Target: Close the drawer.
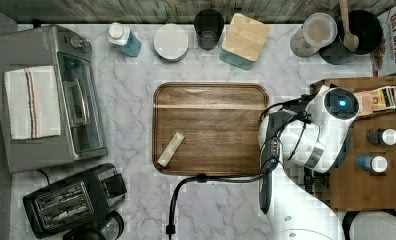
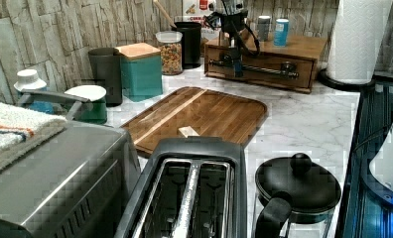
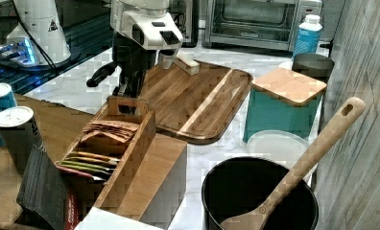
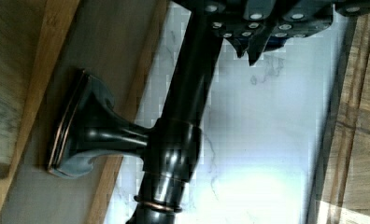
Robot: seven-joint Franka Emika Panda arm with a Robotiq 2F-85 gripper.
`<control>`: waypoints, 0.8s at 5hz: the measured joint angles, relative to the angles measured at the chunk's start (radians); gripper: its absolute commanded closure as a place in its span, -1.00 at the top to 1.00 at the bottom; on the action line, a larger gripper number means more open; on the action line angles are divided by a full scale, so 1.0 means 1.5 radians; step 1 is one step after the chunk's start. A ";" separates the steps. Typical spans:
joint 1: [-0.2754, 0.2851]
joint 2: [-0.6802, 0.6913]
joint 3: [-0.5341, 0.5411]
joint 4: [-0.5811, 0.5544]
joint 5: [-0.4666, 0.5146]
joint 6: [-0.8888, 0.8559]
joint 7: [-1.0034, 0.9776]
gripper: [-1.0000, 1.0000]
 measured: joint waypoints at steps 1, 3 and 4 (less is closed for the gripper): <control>0.003 -0.001 -0.003 -0.003 0.000 0.003 0.001 -1.00; 0.032 -0.005 -0.029 -0.014 0.000 0.018 0.001 -1.00; 0.035 -0.008 -0.033 -0.020 0.000 0.023 0.001 -1.00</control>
